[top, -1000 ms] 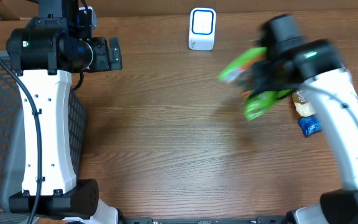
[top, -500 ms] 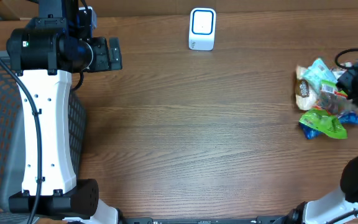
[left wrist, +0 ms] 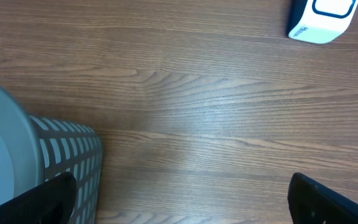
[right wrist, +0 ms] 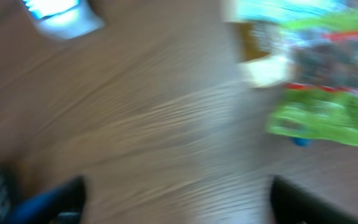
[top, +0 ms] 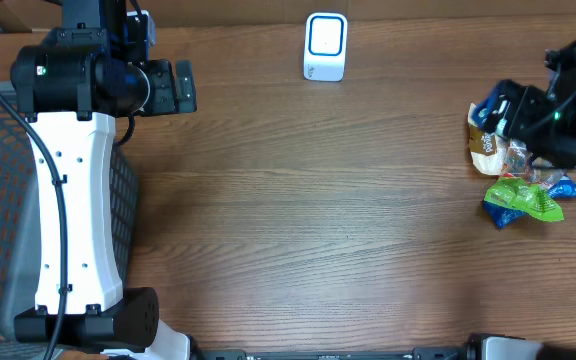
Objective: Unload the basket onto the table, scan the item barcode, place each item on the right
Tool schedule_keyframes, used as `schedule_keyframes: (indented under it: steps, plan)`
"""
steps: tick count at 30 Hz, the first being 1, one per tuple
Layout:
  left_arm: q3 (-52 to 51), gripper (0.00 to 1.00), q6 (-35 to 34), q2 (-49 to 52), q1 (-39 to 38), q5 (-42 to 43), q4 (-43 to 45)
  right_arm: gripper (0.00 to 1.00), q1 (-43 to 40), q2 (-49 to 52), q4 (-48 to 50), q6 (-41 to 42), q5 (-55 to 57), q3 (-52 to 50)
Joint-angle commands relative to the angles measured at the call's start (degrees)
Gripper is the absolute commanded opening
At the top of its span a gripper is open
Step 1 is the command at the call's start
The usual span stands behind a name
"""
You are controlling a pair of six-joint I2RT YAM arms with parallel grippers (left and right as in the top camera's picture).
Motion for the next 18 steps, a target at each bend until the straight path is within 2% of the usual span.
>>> schedule_keyframes:
  steps: [1,6,11,18]
  plan:
    - [0.9,1.0,1.09,-0.26,0.26,-0.57,0.26,1.0,6.21,-9.31,-0.2,-1.62,-2.49,1.49]
    - [0.9,1.0,1.09,-0.26,0.26,-0.57,0.26,1.0,11.34,-15.47,-1.22,-1.66,-2.47,1.49]
    - [0.9,1.0,1.09,-0.26,0.26,-0.57,0.26,1.0,11.54,-18.73,-4.33,-1.64,0.04,1.46]
    - [0.9,1.0,1.09,-0.26,0.26,-0.57,0.26,1.0,11.54,-21.7,-0.15,0.13,7.78,1.11]
